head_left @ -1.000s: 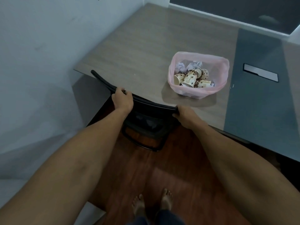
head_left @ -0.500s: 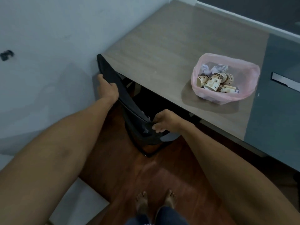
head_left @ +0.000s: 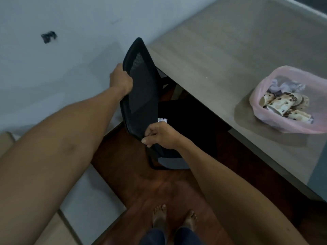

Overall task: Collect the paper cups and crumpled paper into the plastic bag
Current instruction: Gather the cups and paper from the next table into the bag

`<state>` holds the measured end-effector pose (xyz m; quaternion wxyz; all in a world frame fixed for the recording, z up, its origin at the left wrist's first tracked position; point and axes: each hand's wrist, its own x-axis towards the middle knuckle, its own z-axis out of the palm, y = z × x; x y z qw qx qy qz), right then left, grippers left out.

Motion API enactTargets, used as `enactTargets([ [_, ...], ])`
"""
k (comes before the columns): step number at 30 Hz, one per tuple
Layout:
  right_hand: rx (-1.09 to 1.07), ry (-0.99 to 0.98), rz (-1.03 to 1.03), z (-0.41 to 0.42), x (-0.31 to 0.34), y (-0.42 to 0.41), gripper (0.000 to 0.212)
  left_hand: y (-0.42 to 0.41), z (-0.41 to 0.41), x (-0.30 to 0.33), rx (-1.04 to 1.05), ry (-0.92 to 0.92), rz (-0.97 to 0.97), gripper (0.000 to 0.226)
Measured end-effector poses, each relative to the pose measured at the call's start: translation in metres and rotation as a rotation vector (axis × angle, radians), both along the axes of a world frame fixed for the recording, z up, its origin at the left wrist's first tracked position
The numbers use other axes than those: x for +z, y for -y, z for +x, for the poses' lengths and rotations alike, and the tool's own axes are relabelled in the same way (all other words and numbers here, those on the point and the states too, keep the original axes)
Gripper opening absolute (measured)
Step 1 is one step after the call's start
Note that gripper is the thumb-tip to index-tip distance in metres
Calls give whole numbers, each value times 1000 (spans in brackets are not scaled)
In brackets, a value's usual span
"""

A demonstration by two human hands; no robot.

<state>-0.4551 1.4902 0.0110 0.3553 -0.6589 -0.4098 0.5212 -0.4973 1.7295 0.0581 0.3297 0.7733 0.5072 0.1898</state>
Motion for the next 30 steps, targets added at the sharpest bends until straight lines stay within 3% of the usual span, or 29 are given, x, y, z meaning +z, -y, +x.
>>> enactTargets([
  [4,29,-106,11,-21,-10,-19,20,-25,-13,-3,-67,-34,48,31],
  [8,135,-95,-34,-38,-19,-22,40,-40,-21,3,-91,-73,33,38],
  [11,201,37,-69,-41,-25,-13,44,-33,-26,7,-71,-100,94,29],
  [14,147,180,-116,-28,-32,7,42,-9,-32,13,-33,-166,361,29],
  [17,46,358,-178,-1,-38,31,33,27,-38,10,-116,-85,485,31],
  [23,-86,489,-318,57,-41,60,23,103,-50,-41,-222,-21,193,28],
  [30,-35,514,-312,100,-80,60,34,151,-52,-124,-90,-115,-85,37],
])
